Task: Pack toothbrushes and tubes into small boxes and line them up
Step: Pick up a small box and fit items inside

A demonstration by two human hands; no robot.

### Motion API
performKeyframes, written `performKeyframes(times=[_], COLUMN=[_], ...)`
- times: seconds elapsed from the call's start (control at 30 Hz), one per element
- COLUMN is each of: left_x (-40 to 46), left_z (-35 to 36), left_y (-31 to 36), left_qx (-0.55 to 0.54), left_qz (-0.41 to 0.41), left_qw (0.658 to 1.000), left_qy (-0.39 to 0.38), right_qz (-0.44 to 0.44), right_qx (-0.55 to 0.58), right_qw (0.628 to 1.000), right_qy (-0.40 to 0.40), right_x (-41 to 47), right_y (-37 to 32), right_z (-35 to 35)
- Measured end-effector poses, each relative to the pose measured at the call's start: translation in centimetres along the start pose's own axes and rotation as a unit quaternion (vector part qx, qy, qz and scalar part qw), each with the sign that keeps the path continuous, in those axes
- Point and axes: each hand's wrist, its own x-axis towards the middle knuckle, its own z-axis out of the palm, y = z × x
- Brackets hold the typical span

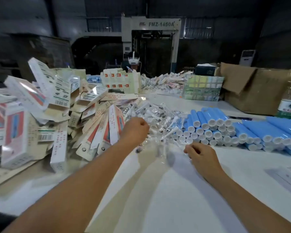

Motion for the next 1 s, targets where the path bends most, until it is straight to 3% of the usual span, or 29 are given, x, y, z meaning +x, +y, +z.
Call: performKeyframes(times=[0.1, 0.2, 0.33, 0.4, 0.57, 0.67, 0.73, 0.8, 0.9, 1.0], left_x=[2.0, 2.9, 4.2, 4.7, 5.0, 4.7, 4.5, 3.8, 1.7, -0.3], left_z=[-3.8, -5.5, -4.5, -3.9, -3.5, -4.7, -5.8, -6.2, -4.8, -1.5], left_y=[-1.7, -3.4, -4.1, -3.9, -3.3, -2.7, -1.7, -0.3, 2.5, 4.5], left_qx=[0.200, 0.312, 0.445, 0.464, 0.412, 0.284, 0.126, -0.085, -0.351, -0.496], left_qz=[-0.034, -0.105, -0.093, -0.094, -0.106, -0.139, -0.163, -0.161, -0.152, -0.180], left_qw=[0.971, 0.936, 0.886, 0.877, 0.902, 0.941, 0.969, 0.975, 0.920, 0.849], left_qy=[0.125, 0.123, 0.096, 0.080, 0.077, 0.117, 0.133, 0.129, 0.086, 0.021], right_qz=[-0.001, -0.007, -0.004, -0.004, -0.004, -0.008, -0.005, -0.015, -0.054, -0.020], right_qx=[0.000, 0.001, 0.009, 0.021, 0.024, 0.020, 0.022, 0.016, 0.032, 0.209], right_qw=[1.000, 1.000, 1.000, 1.000, 1.000, 0.999, 0.999, 0.999, 0.998, 0.976], right_qy=[-0.003, -0.008, -0.007, -0.010, -0.017, -0.023, -0.031, -0.034, -0.016, -0.058], right_x=[0.0, -0.2, -0.1, 0.0, 0.4, 0.5, 0.5, 0.5, 0.3, -0.1], right_y=[-0.4, -0.6, -0.4, -0.1, 0.1, 0.2, 0.3, 0.3, -0.4, -1.9], right_z=[0.0, 0.2, 0.3, 0.4, 0.3, 0.5, 0.5, 0.7, 0.8, 0.4])
